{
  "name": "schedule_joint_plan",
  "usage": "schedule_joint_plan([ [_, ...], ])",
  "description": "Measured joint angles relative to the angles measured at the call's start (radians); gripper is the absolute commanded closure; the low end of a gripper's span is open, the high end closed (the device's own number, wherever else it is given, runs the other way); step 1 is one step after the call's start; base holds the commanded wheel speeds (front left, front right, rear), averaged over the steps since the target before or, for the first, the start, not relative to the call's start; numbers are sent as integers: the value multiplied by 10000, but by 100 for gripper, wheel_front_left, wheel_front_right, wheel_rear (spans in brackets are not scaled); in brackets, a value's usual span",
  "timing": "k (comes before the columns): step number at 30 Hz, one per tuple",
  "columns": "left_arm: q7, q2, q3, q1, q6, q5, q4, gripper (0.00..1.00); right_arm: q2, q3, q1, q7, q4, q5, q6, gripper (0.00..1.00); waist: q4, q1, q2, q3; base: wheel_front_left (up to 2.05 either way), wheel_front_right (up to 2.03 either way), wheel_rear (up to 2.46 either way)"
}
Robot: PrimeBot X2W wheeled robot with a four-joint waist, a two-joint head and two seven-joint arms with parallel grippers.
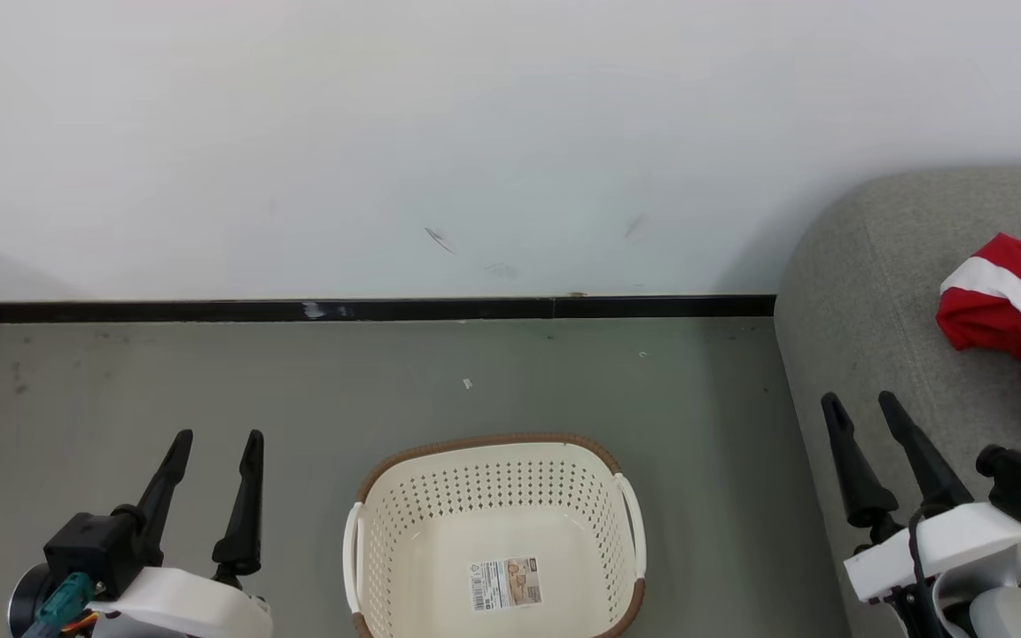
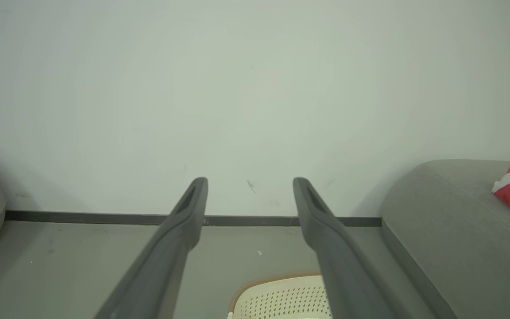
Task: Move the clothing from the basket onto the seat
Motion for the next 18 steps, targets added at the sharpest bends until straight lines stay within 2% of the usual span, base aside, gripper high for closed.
schedule_joint_plan([
  [13,-2,-550,529,623,-27,589,-211,0,433,-587,592,0,-571,-1057,0,0,5,0,0,-95,0,0,0],
  [18,-2,-589,598,866,-90,918,-151,0,550,-644,735,0,-765,-1448,0,0,-55,0,0,-67,0,0,0],
])
